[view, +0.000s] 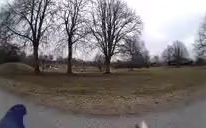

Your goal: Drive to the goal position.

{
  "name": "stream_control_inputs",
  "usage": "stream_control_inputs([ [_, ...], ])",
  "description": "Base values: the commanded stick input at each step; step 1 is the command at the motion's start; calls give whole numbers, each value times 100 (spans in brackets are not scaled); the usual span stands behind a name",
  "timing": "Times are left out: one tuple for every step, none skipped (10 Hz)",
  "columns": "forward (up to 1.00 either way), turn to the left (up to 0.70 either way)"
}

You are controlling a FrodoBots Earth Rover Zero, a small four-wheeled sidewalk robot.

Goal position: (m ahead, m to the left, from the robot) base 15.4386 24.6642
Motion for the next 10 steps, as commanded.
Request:
stream_control_inputs([
  [23, 47],
  [23, 47],
  [28, 56],
  [34, 69],
  [34, 69],
  [34, 69],
  [29, 59],
  [15, 43],
  [0, 70],
  [0, 70],
])
